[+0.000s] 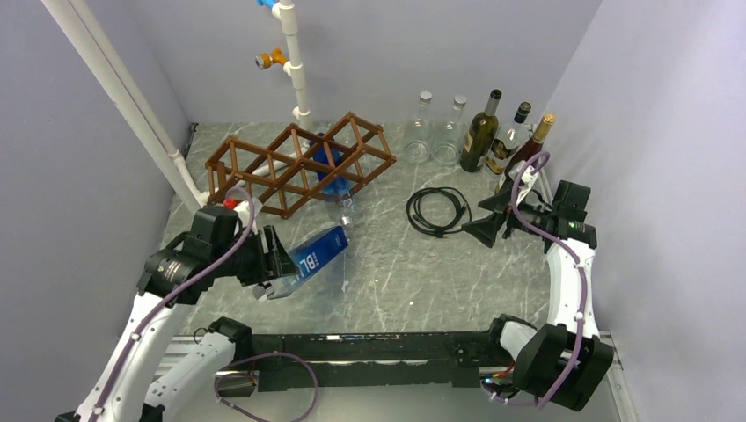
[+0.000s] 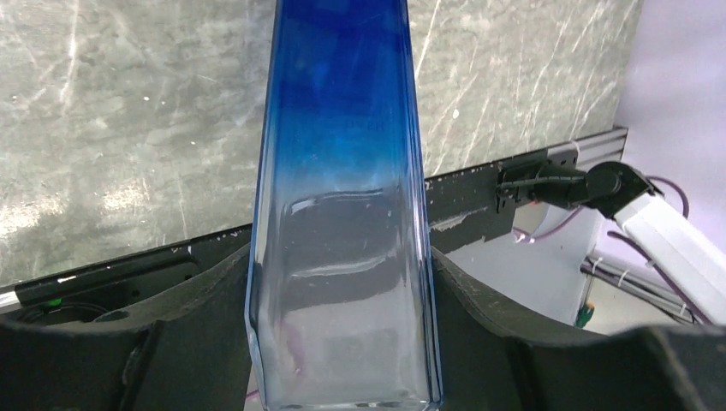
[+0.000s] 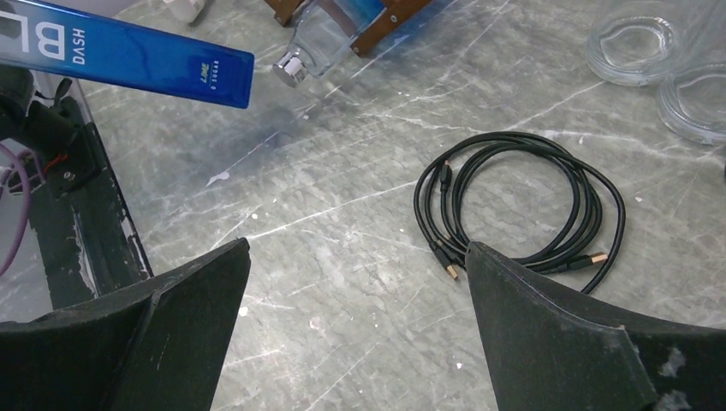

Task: Take the wine bottle off the wine rack
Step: Pick up the wine bottle from the wine rack.

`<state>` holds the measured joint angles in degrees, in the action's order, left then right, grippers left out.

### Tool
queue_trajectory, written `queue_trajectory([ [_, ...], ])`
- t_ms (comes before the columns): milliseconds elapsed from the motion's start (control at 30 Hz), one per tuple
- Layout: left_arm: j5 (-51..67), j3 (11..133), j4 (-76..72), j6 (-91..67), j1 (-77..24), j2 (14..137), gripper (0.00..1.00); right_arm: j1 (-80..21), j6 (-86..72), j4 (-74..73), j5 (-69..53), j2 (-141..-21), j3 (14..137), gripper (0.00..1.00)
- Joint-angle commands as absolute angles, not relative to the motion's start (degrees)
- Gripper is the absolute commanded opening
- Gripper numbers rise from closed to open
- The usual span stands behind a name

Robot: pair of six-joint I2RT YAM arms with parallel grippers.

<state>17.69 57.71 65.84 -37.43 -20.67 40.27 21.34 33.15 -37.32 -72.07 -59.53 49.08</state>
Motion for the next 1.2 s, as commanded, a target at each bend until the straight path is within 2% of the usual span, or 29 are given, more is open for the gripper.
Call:
queue_trajectory([
  [0,22.8,62.8,57.7,-34.8,-22.5,41.6,0.00,20.3,37.8,-39.0,-73.2,-59.9,49.8,1.00],
  [167,22.2,64.6,57.5,-33.7,-24.2,44.0,0.00,17.3,42.3,-42.1,-72.0,-60.9,50.4,1.00],
  [567,23.5,70.6,57.6,-29.9,-30.1,52.8,0.00,-2.4,58.5,-48.6,-66.0,-65.2,56.0,1.00],
  [733,24.2,72.5,57.7,-28.4,-32.0,56.1,0.00,-7.6,67.2,-50.8,-66.8,-66.0,57.4,1.00],
  [1167,25.7,77.1,54.6,-27.9,-34.8,63.7,0.00,-20.1,69.3,-44.8,-63.8,-72.2,63.0,1.00],
])
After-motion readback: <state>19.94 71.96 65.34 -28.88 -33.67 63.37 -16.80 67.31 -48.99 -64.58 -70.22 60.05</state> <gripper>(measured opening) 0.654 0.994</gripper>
